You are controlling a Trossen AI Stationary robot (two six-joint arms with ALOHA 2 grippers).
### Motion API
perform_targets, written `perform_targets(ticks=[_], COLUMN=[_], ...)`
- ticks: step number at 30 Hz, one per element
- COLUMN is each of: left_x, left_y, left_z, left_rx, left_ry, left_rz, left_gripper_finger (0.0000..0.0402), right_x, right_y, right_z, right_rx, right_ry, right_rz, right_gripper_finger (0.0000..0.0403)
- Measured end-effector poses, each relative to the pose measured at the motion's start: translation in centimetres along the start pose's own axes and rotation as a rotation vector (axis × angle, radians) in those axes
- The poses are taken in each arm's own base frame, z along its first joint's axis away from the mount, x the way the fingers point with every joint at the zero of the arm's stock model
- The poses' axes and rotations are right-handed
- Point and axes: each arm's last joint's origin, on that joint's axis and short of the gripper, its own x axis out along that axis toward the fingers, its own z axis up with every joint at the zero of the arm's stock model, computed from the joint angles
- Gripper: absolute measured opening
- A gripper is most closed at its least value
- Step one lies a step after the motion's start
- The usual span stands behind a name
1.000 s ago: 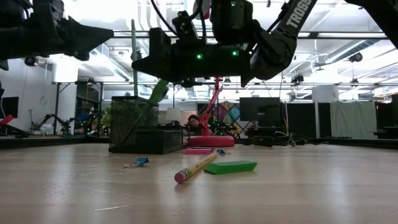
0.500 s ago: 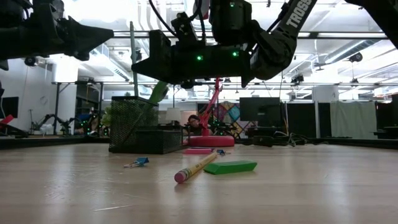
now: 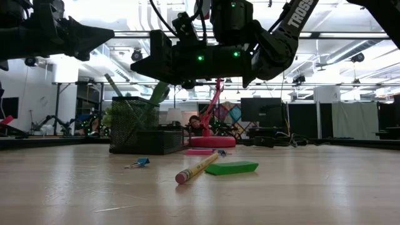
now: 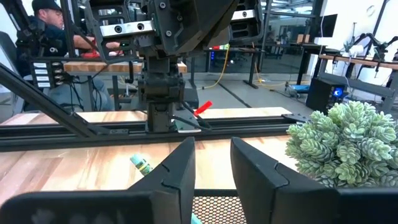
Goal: Pick and place office supplies into organizer
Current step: Put the yellow pencil in the black desk organizer
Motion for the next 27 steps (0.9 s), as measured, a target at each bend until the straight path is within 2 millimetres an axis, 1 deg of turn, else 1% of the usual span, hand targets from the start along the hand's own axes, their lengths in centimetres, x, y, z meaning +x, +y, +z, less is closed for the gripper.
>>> perform_targets(ticks=[7, 13, 16, 21, 24, 27], left_x=[0.0, 0.0, 0.0, 0.0, 0.0, 0.0], left_y=[0.0, 0.0, 0.0, 0.0, 0.0, 0.0], left_z=[0.0, 0.0, 0.0, 0.0, 0.0, 0.0], left_rx=[0.0, 0.0, 0.0, -0.001, -0.001, -0.001], left_ry=[0.0, 0.0, 0.0, 0.0, 0.0, 0.0], left_rz=[0.0, 0.0, 0.0, 0.0, 0.0, 0.0], left_gripper_finger=[0.0, 0.0, 0.0, 0.0, 0.0, 0.0], right_x=[0.0, -0.1, -0.2, -0.7, -1.1, -1.6], right_y=[0.0, 0.1, 0.4, 1.4, 2.2, 3.0], right_z=[0.0, 0.6, 1.5, 3.2, 3.9, 3.7], right_rx=[0.002, 0.102, 0.105, 0.092, 0.043, -0.1], right_ry=[0.0, -0.014, -0.033, -0.077, -0.055, 0.089], right_rz=[0.0, 0.008, 0.095, 0.315, 0.35, 0.367], right_gripper_finger=[0.0087, 0.0074, 0.0069, 0.007, 0.0078, 0.0092])
